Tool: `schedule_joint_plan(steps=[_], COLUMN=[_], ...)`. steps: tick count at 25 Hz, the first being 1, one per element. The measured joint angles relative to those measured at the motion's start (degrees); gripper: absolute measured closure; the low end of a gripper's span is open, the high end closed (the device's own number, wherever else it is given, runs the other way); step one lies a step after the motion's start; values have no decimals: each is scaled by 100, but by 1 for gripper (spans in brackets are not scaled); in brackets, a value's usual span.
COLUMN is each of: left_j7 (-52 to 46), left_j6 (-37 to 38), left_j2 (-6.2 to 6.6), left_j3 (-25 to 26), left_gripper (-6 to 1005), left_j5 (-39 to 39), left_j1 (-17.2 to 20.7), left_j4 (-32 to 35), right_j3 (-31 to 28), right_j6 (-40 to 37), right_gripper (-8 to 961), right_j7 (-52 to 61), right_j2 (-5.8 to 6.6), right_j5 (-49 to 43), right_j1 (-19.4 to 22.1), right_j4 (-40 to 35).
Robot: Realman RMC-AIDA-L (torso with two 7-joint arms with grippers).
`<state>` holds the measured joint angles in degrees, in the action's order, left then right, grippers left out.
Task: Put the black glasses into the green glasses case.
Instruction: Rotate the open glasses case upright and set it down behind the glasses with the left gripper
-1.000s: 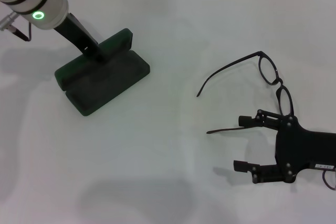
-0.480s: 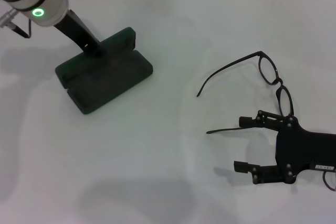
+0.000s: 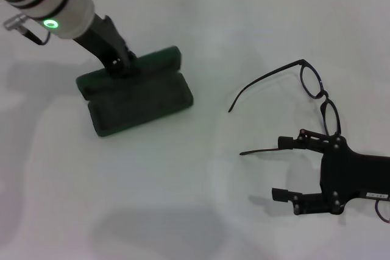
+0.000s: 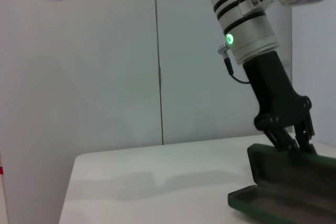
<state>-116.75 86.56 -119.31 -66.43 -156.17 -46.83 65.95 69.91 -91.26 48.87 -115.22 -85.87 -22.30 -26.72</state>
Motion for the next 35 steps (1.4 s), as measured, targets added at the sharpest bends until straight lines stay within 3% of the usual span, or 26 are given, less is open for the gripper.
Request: schedule_joint_plan(steps=[4,19,35], left_j7=[376,531,527], left_j6=[71,0,-273], left_j2=[-12,-53,-58], left_j3=[-435,-1108,-1438], left_gripper=[795,795,794], left_j5=[251,646,791], left_j1=[36,-16,24], left_j4=[196,281,268], right_j3=[38,61,84], right_j6=[-5,-41,-34], right_gripper=[80,80,80], right_j7=[0,-10,-19], right_j2=[-5,-9,-9], right_j5=[0,0,0], right_j1=[-1,15,36], right_j4=[0,0,3])
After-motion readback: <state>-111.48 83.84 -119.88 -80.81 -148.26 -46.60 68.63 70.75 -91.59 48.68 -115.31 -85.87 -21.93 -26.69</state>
